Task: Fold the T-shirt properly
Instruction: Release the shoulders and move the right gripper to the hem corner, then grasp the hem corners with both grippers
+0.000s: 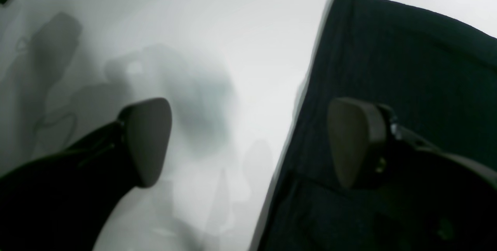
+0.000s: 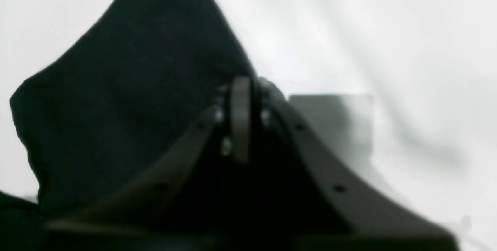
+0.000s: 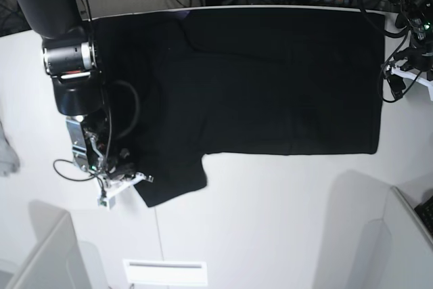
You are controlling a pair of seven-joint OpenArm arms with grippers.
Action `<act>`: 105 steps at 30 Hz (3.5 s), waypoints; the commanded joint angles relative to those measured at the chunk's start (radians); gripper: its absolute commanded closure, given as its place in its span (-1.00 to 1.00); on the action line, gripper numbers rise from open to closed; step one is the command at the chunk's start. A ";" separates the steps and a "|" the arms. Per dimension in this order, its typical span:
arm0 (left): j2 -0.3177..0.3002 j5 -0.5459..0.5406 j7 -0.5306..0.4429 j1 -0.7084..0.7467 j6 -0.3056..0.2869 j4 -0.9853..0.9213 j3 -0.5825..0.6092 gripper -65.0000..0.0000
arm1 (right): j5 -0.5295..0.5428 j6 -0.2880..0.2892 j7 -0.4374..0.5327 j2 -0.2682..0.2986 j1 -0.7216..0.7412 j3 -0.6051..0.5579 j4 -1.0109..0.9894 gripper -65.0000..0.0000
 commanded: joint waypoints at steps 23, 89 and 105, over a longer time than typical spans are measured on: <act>-0.203 -0.002 -0.028 -0.430 0.005 -0.521 0.282 -0.89 | 0.003 -0.003 -0.043 -0.001 0.019 0.006 0.005 1.00; -0.161 -0.001 -0.065 -0.531 0.003 -0.556 0.444 1.00 | 0.011 -0.088 -0.112 0.059 -0.179 0.012 0.519 1.00; -0.163 -0.007 -0.005 -0.244 -0.002 -0.174 0.324 1.00 | 0.011 -0.148 -0.222 0.077 -0.458 0.116 0.976 1.00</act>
